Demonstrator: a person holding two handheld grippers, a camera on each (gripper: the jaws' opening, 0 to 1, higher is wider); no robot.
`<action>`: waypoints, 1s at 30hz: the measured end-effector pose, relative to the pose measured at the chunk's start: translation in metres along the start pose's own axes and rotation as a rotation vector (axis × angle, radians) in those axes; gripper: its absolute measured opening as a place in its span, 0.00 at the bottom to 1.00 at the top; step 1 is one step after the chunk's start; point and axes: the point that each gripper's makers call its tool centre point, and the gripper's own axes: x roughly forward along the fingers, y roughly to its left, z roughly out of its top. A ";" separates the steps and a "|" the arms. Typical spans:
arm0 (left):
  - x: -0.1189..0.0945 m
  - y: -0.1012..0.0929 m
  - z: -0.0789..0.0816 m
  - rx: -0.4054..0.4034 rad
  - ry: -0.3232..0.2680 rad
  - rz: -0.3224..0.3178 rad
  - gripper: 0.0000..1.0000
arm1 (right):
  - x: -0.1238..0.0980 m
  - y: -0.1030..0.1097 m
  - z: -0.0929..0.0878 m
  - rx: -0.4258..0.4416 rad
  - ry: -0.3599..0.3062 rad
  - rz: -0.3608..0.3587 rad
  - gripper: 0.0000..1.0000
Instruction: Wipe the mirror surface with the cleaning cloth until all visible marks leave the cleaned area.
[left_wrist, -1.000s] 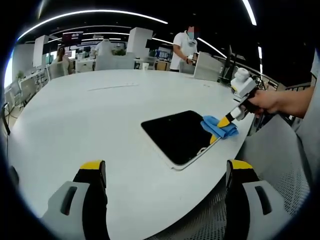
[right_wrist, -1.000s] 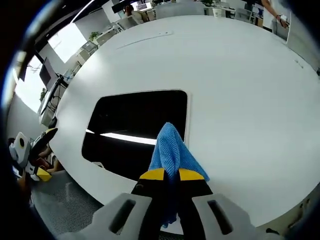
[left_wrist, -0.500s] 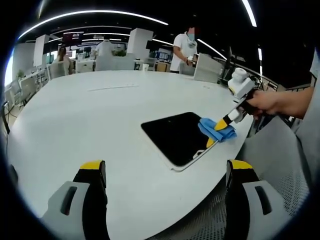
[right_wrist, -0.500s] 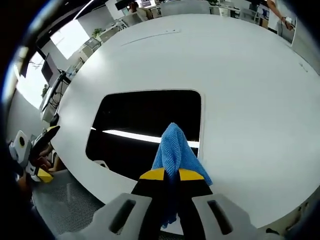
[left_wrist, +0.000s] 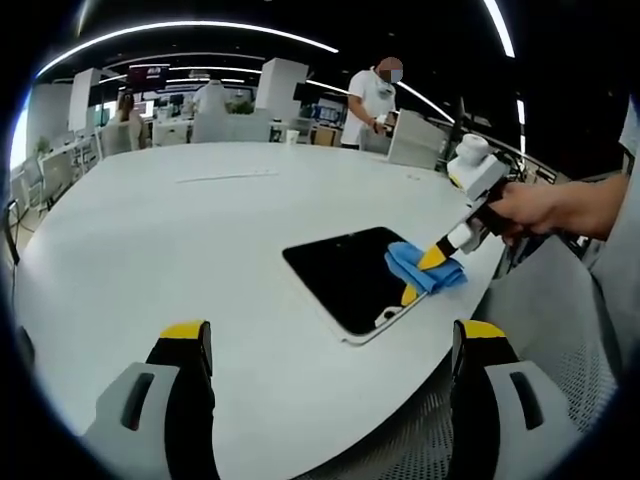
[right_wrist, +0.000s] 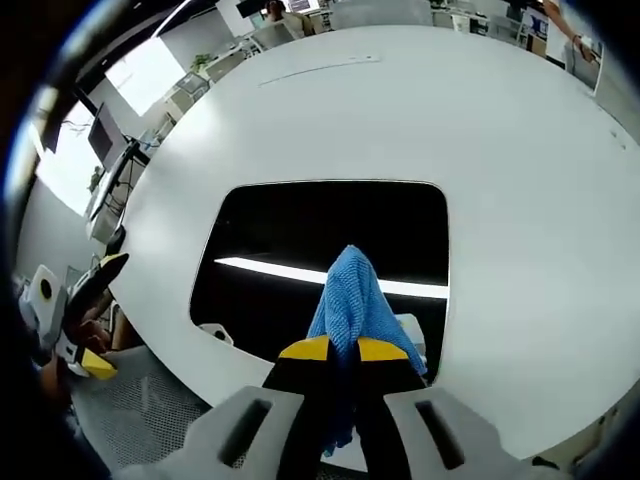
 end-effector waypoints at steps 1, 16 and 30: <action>0.000 0.000 0.000 -0.001 0.000 -0.001 0.99 | 0.000 0.001 0.000 0.002 0.000 -0.001 0.02; 0.000 0.000 0.000 0.002 -0.003 0.000 0.99 | 0.011 0.033 0.007 -0.015 0.005 0.020 0.03; 0.000 -0.002 0.001 0.001 -0.007 -0.014 0.99 | 0.019 0.059 0.010 -0.039 0.011 0.023 0.03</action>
